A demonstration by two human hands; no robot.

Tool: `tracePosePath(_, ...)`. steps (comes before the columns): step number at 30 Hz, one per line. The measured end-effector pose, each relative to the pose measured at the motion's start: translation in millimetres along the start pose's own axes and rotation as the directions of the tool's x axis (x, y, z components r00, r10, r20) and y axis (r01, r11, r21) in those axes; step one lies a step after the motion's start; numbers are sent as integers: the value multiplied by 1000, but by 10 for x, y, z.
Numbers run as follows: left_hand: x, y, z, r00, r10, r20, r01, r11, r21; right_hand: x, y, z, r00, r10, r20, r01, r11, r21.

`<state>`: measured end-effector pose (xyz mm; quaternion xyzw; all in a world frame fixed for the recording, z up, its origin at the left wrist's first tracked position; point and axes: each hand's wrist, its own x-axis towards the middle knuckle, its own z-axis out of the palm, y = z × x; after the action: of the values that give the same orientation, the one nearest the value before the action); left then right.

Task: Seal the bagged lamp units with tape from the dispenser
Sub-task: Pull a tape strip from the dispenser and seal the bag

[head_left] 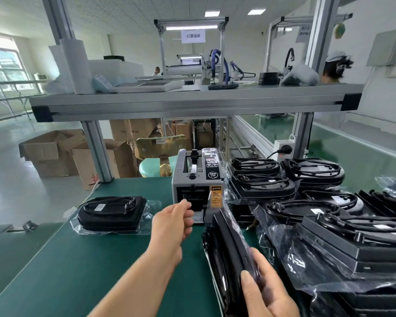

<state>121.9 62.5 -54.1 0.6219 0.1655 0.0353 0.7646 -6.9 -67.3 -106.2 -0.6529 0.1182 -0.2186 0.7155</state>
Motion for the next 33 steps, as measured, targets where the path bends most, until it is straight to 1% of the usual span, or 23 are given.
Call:
tracePosePath(1, 156, 50, 83, 993, -115, -7, 115, 992, -56, 4, 1, 3, 1000, -8, 0, 8, 1000, 1)
tracePosePath(3, 381, 80, 195, 969, -245, -30, 240, 965, -104, 7, 2, 1, 1000, -17, 17, 17, 1000, 6)
tracePosePath(6, 548, 31, 285, 937, -346, -48, 337, 933, -127, 6, -14, -12, 998, -27, 58, 26, 999, 19)
tracePosePath(8, 628, 28, 327, 926, -373, -53, 360, 918, -167, 8, -23, -13, 998, -31, 56, 31, 999, 9)
tracePosePath(12, 715, 16, 387, 920, -389, -58, 361, 894, -265, 18, -18, -18, 998, -31, 59, 29, 999, 22)
tracePosePath(15, 761, -23, 465, 952, -304, -43, 283, 922, -266, 11, 4, -5, 999, -38, 31, 37, 999, 37)
tracePosePath(16, 734, -32, 494, 954, -291, -71, 262, 925, -276, 8, 10, -1, 999, -36, 24, 35, 998, 48)
tracePosePath(18, 596, -15, 500, 945, -264, -193, 195, 929, -315, 2, 26, -22, 999, -24, 32, 22, 997, 67)
tracePosePath(19, 507, 11, 478, 946, -229, -227, 156, 941, -300, 1, 30, -40, 999, -20, 46, 17, 998, 65)
tracePosePath(20, 400, 47, 436, 963, -175, -204, 120, 959, -258, 6, 39, -57, 998, -18, 59, 15, 998, 62)
tracePosePath(21, 271, 78, 381, 988, -96, -120, 71, 978, -198, 14, 52, -77, 998, -16, 67, 11, 998, 65)
tracePosePath(22, 112, 102, 301, 1000, -3, 17, 5, 991, -130, 24, 65, -84, 997, -12, 78, 6, 997, 71)
tracePosePath(23, -64, 115, 196, 981, 77, 179, -68, 996, -56, 30, 78, -89, 996, -6, 93, -1, 997, 77)
tracePosePath(24, -243, 114, 94, 932, 123, 340, -139, 990, 22, 38, 95, -91, 994, -1, 110, -8, 996, 86)
tracePosePath(25, -408, 100, -2, 871, 135, 472, -204, 974, 97, 47, 113, -95, 992, 3, 127, -16, 995, 99)
tracePosePath(26, -548, 78, -79, 820, 121, 559, -253, 953, 165, 56, 129, -95, 989, 4, 148, -21, 994, 110)
tracePosePath(27, -661, 52, -135, 789, 96, 607, -282, 934, 220, 60, 141, -105, 985, 5, 170, -25, 993, 116)
tracePosePath(28, -741, 26, -171, 778, 71, 625, -294, 919, 262, 65, 150, -112, 982, 3, 189, -26, 992, 121)
tracePosePath(33, -816, -23, -175, 831, 32, 555, -286, 880, 379, 66, 118, -142, 969, 19, 246, -54, 989, 136)
